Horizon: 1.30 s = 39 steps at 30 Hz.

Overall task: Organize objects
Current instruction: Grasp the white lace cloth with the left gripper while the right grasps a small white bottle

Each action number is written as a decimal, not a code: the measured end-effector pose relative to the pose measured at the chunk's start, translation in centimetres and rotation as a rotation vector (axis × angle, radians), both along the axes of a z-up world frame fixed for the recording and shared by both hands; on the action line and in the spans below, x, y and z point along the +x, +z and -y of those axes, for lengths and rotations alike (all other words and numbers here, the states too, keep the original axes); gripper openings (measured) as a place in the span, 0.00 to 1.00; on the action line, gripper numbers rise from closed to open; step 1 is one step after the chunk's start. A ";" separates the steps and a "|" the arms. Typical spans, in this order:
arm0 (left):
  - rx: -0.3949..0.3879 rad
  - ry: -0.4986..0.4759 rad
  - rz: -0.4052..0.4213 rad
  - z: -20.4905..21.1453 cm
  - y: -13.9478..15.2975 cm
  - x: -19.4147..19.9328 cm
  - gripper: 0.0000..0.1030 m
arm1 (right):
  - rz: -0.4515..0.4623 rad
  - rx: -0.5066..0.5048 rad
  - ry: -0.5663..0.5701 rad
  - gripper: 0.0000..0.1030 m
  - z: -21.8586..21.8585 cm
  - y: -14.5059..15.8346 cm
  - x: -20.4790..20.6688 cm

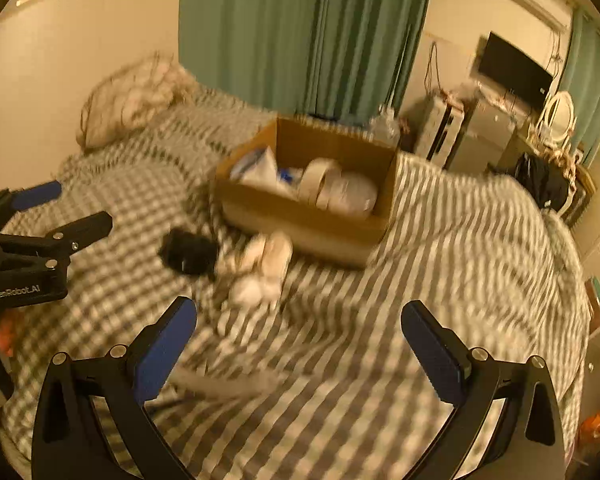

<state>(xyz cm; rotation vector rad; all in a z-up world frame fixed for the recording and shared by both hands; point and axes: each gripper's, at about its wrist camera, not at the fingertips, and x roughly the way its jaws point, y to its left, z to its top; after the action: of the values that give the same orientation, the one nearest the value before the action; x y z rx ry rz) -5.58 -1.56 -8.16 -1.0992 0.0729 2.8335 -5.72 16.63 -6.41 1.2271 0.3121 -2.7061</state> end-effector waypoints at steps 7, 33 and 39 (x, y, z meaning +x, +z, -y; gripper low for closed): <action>-0.030 -0.026 0.052 -1.0 -2.7 -0.2 1.00 | 0.130 0.021 0.027 0.90 1.2 -4.7 -0.2; 0.022 -0.015 0.108 0.0 -3.5 -0.8 1.00 | -0.010 0.023 0.023 0.08 -0.3 0.1 0.4; 0.012 -0.032 0.098 -1.7 -2.6 -2.6 1.00 | -0.146 0.017 -0.046 0.08 -3.1 4.1 -1.6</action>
<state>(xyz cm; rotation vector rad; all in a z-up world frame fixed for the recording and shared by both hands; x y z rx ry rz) -8.22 0.10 -10.77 -1.2210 0.0659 2.7435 -7.35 19.74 -2.28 1.0558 0.3284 -2.8442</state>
